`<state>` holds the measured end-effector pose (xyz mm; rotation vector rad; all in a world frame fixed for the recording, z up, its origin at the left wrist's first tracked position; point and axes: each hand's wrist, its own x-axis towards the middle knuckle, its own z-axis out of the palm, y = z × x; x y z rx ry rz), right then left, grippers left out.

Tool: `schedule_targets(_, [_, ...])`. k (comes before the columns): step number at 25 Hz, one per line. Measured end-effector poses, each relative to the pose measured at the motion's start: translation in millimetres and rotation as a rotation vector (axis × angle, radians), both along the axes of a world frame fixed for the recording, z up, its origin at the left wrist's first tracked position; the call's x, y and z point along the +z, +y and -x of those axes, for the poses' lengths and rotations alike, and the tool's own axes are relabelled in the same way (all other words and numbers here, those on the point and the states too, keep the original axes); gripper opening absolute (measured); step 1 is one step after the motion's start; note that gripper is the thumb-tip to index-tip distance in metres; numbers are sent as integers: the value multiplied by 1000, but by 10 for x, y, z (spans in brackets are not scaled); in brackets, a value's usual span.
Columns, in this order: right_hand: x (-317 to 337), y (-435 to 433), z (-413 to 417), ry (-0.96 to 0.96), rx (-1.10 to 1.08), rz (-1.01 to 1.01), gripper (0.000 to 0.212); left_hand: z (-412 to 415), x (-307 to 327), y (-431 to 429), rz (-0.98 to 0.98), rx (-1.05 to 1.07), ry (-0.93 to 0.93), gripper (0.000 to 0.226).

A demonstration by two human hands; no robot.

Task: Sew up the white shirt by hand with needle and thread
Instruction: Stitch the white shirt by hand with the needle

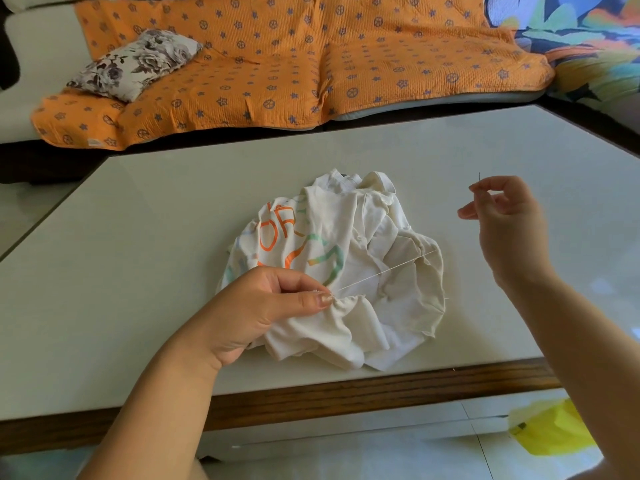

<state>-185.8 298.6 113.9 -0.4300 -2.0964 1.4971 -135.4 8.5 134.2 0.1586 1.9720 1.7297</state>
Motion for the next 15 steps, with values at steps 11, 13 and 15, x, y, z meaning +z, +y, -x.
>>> schedule_targets(11, [-18,17,-43,-98,37,-131,13,-19,47,-14,-61,27,-23,10])
schedule_targets(13, [51,-145,-148,-110,193,-116,13,-13,43,5,-57,44,-17,8])
schedule_targets(15, [128,-380,-345,-133,425,-186,14,-15,47,33,-77,56,-23,6])
